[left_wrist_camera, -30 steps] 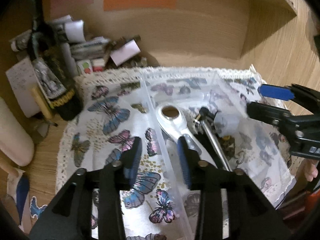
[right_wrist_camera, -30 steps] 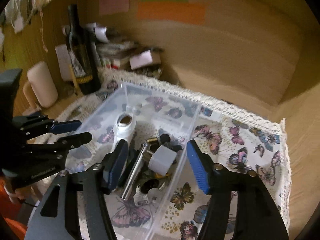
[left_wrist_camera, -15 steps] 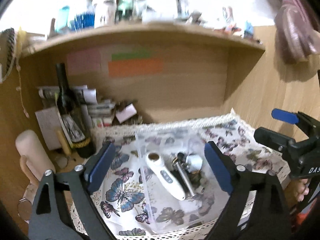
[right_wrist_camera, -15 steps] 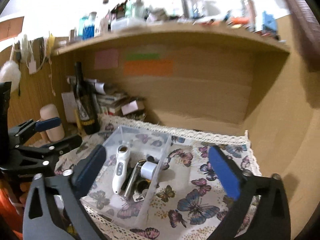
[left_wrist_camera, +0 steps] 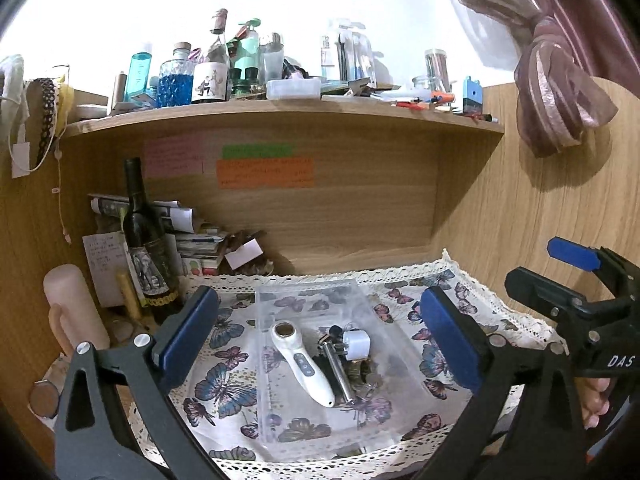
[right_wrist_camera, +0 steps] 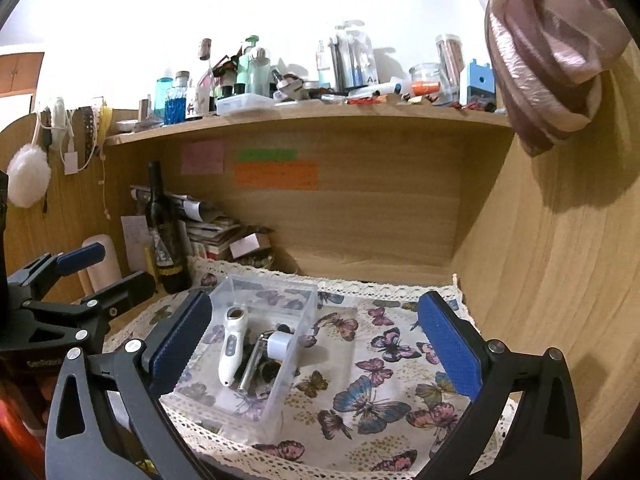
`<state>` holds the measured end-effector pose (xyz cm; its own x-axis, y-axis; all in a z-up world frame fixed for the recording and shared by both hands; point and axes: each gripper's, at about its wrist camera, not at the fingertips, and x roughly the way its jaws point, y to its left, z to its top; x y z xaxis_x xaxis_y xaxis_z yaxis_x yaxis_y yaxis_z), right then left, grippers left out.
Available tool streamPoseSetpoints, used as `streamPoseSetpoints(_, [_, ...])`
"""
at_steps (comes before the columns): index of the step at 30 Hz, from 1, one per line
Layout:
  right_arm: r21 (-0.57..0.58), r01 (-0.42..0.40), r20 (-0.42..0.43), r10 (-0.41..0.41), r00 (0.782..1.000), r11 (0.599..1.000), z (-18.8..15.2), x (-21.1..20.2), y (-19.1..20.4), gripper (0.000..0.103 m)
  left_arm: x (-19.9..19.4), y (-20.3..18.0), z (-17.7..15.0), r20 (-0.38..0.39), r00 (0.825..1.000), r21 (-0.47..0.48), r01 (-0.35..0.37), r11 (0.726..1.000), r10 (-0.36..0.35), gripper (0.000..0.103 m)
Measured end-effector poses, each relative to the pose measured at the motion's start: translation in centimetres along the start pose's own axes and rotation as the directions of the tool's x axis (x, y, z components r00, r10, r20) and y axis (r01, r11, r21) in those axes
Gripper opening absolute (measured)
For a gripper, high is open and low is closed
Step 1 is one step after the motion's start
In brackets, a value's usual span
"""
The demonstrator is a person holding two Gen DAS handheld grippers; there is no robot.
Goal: Organize rigid objects
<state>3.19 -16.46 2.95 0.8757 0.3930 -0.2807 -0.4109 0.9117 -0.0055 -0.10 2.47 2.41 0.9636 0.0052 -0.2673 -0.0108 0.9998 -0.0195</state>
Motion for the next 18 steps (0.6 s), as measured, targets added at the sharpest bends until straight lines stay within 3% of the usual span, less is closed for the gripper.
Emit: streamPoseSetpoints(18, [0.006,-0.01,0.022,0.01,1.0,1.0,-0.19,-0.81,-0.58,0.103,-0.11,-0.23,-0.04,0.006,1.0,-0.001,-0.004,1.0,0.004,0.102])
